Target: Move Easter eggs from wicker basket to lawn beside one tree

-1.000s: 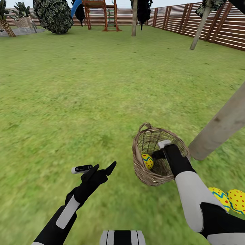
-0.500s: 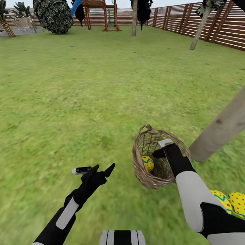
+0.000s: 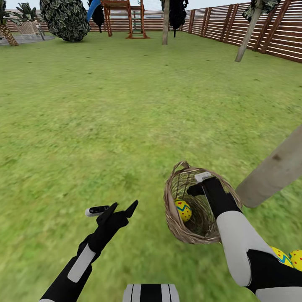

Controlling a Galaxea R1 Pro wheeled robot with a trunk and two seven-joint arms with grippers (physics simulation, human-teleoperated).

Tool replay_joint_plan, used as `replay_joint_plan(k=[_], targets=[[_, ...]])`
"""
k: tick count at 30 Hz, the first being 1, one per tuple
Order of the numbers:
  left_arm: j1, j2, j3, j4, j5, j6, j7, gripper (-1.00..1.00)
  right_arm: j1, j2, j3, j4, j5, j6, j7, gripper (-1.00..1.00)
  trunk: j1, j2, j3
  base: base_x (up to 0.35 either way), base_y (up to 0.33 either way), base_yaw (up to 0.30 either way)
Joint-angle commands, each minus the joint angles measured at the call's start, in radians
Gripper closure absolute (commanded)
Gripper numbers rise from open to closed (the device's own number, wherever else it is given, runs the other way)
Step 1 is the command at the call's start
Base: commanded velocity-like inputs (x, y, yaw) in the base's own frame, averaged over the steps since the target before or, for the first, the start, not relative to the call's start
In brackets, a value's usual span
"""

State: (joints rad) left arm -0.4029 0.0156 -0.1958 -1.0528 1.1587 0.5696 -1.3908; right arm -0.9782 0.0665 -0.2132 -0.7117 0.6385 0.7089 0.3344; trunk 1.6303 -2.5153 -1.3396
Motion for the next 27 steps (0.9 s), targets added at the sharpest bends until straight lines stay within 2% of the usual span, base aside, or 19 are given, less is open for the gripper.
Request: replay_joint_plan(k=[1,5,8,27], targets=[[-0.001,0.001,-0.004,0.000,0.009,0.010,-0.008,-1.00,-0.001,0.000,-0.005,-0.001,0.011,0.002,0.021,-1.00,0.000,0.000,-0.001,0.002,0.000,0.000],[-0.001,0.001,-0.003,-0.003,0.007,0.010,-0.018,-1.00,-0.001,-0.003,-0.001,0.004,0.014,0.003,0.113,-1.00,0.000,0.000,-0.001,0.000,0.000,0.000],[-0.001,0.001,-0.002,-0.006,0.007,0.010,-0.019,-1.00,-0.001,-0.004,-0.001,0.004,0.011,0.003,0.131,-1.00,0.000,0.000,-0.001,0.000,0.000,0.000],[-0.001,0.001,-0.001,-0.009,0.004,0.010,-0.011,-1.00,-0.001,0.004,-0.002,-0.002,0.010,-0.002,0.138,-1.00,0.008,-0.004,-0.070,0.000,0.000,0.000]])
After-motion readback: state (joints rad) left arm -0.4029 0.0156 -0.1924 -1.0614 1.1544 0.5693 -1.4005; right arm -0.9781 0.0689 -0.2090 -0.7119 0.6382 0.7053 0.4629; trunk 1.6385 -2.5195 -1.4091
